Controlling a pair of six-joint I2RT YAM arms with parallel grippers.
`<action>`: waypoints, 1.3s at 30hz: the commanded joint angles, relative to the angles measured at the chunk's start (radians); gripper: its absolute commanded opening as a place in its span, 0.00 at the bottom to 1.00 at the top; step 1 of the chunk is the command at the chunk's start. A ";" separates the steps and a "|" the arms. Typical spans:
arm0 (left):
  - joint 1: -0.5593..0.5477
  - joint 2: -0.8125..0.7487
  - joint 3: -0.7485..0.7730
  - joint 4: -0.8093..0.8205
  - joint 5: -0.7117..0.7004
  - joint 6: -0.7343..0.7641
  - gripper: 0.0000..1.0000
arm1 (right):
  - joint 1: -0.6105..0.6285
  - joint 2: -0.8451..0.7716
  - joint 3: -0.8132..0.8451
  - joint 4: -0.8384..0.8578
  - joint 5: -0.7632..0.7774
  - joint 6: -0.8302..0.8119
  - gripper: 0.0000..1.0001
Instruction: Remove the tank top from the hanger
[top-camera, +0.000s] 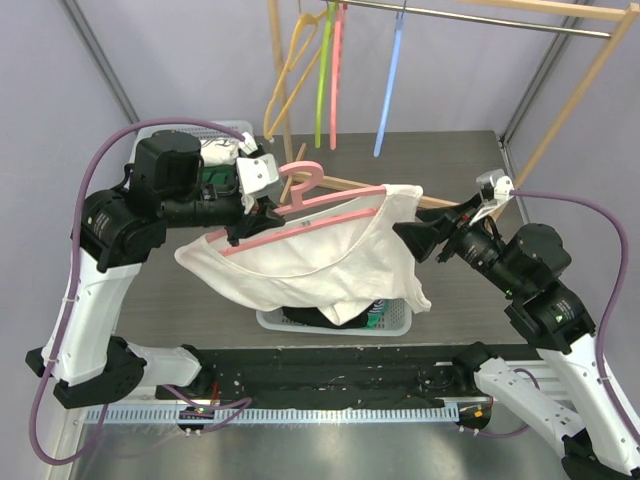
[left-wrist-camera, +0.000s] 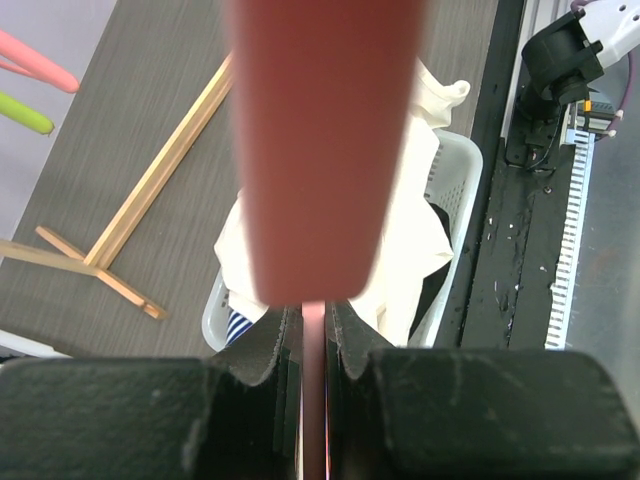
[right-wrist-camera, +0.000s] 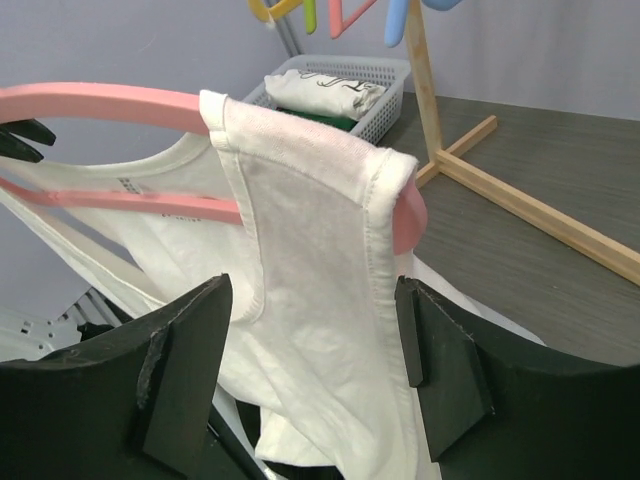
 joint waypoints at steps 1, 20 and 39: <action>0.003 -0.021 0.020 0.025 0.027 0.005 0.00 | -0.001 -0.022 -0.002 0.054 -0.050 0.022 0.74; 0.003 -0.024 0.032 0.022 0.041 0.002 0.01 | 0.001 -0.036 -0.011 0.006 0.036 -0.010 0.77; 0.003 -0.011 0.051 0.025 0.047 -0.007 0.01 | 0.001 -0.027 -0.097 0.121 -0.044 0.051 0.66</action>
